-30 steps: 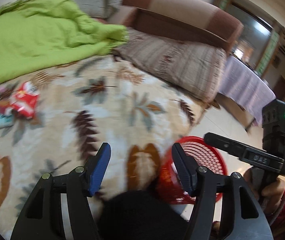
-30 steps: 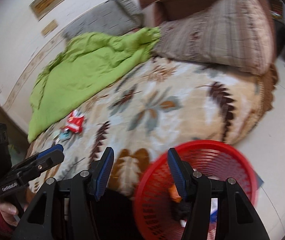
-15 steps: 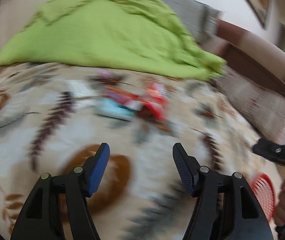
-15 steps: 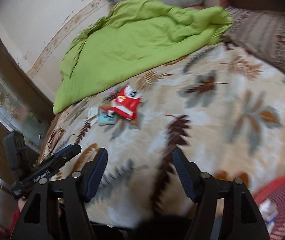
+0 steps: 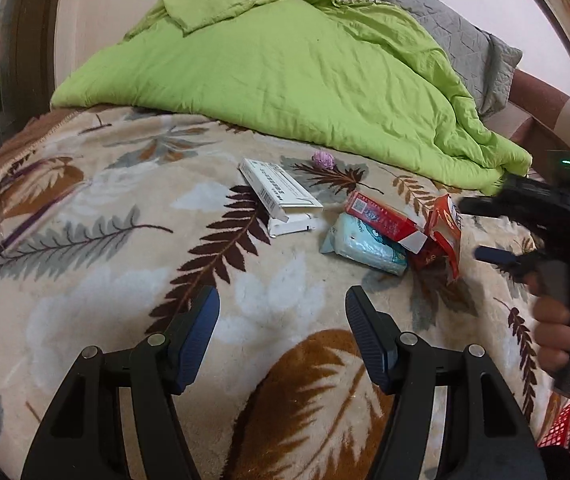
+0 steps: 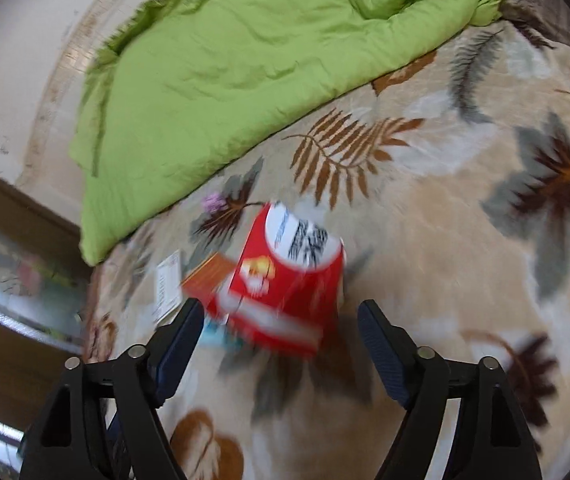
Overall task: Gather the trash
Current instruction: 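Close the right gripper on the red tissue pack while the left grasps a white medicine box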
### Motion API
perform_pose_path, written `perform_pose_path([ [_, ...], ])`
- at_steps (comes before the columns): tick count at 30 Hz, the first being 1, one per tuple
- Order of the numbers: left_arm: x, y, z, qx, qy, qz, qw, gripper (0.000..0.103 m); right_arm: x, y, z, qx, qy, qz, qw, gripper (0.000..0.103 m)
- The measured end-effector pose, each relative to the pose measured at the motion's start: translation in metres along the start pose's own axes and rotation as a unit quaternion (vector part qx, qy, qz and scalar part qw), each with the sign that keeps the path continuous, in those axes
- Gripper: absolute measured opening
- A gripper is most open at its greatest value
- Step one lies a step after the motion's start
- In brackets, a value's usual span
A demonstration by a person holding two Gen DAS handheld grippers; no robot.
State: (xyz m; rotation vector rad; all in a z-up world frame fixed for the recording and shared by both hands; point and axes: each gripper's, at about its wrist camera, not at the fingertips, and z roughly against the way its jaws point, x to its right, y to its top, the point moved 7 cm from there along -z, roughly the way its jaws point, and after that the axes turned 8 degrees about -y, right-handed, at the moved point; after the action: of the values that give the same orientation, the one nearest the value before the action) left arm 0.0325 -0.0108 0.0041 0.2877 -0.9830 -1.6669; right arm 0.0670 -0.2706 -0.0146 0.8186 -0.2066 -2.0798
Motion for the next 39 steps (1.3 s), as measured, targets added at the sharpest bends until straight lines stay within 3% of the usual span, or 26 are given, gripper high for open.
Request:
perform_pose_path([
  [2,-0.001,0.0,-0.002,-0.002,-0.004,0.007,1.0,0.064,-0.004,0.008,-0.02,-0.004,-0.021,-0.002,1.0,0.083],
  [7,-0.006,0.0,-0.006,-0.007,-0.005,0.018,0.9998,0.064,-0.011,0.009,-0.05,-0.025,-0.023,-0.008,0.999,0.082],
  [9,-0.008,-0.001,-0.008,-0.011,-0.005,0.024,0.9996,0.064,-0.008,0.002,-0.053,-0.027,-0.017,-0.017,0.999,0.069],
  [12,-0.008,-0.002,-0.009,-0.013,-0.005,0.023,0.9996,0.064,-0.001,-0.004,-0.037,-0.003,-0.009,-0.031,0.999,0.059],
  [17,-0.002,-0.004,-0.013,-0.019,-0.015,0.018,0.9995,0.064,0.011,-0.018,0.012,0.058,-0.013,-0.017,0.998,0.054],
  [21,0.003,-0.004,-0.017,-0.024,-0.016,0.008,0.9996,0.064,0.008,-0.049,0.047,0.09,-0.001,0.016,0.996,0.051],
  [24,0.005,0.007,-0.024,-0.027,-0.023,0.017,0.9992,0.064,-0.001,-0.067,0.053,0.094,0.003,0.045,0.995,0.051],
  [28,0.003,0.035,-0.04,-0.033,-0.017,0.027,0.999,0.064,-0.015,-0.062,0.057,0.124,0.006,0.079,0.989,0.051],
  [31,-0.001,0.059,-0.062,-0.046,-0.005,0.039,0.9982,0.064,-0.014,-0.057,0.055,0.125,0.009,0.081,0.989,0.051],
  [36,-0.011,0.087,-0.122,-0.105,0.03,0.076,0.9911,0.064,-0.006,-0.053,0.053,0.118,0.019,0.063,0.991,0.051],
  [39,-0.02,0.09,-0.155,-0.148,0.095,0.059,0.9827,0.064,-0.002,-0.051,0.054,0.119,0.022,0.056,0.991,0.051],
])
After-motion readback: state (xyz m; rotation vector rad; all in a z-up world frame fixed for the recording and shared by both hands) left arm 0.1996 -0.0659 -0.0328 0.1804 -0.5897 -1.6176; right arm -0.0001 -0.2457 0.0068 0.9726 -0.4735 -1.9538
